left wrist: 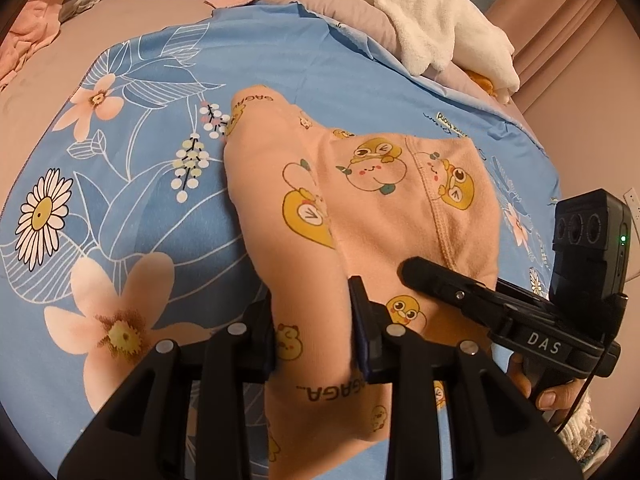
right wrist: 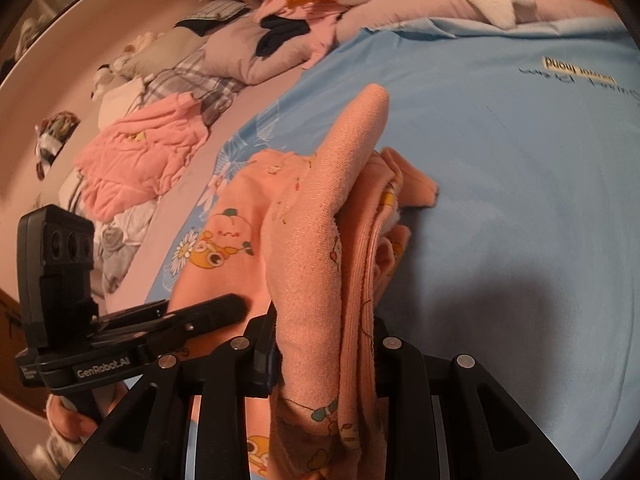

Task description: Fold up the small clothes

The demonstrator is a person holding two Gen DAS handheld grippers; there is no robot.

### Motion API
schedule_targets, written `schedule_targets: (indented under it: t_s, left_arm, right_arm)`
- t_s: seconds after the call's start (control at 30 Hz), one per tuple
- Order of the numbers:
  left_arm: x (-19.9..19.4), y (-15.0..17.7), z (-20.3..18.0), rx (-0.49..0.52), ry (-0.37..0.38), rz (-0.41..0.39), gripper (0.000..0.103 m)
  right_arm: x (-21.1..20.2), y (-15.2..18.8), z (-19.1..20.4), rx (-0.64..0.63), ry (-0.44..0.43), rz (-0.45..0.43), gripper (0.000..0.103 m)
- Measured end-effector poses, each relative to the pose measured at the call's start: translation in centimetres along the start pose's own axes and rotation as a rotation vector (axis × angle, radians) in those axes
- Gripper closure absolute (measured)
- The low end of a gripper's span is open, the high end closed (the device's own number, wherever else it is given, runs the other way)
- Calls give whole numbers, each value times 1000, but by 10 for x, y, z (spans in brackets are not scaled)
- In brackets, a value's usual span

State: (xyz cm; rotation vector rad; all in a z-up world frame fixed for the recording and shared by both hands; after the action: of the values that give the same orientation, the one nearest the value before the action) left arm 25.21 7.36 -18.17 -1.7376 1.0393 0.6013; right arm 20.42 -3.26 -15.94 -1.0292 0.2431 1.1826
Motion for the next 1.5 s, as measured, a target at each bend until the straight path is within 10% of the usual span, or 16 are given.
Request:
schedule_targets:
  t_s: [1.5]
  left_arm:
    - [1, 4, 5, -3, -80, -4, 57]
  right_arm:
    - [-5, -5, -14, 23, 35, -7, 69]
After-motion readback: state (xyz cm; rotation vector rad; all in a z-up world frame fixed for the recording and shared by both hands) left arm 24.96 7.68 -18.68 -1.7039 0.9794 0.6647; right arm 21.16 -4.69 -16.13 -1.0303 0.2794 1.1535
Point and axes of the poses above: each gripper's, at about its wrist camera, not at the fingertips, and x roughly the way its jaws point, z to its left, y to its underside, the point moved 7 cm from there along x, roughly the way its jaws point, and after that the axes turned 3 degrees about -z, right-handed, at the moved point
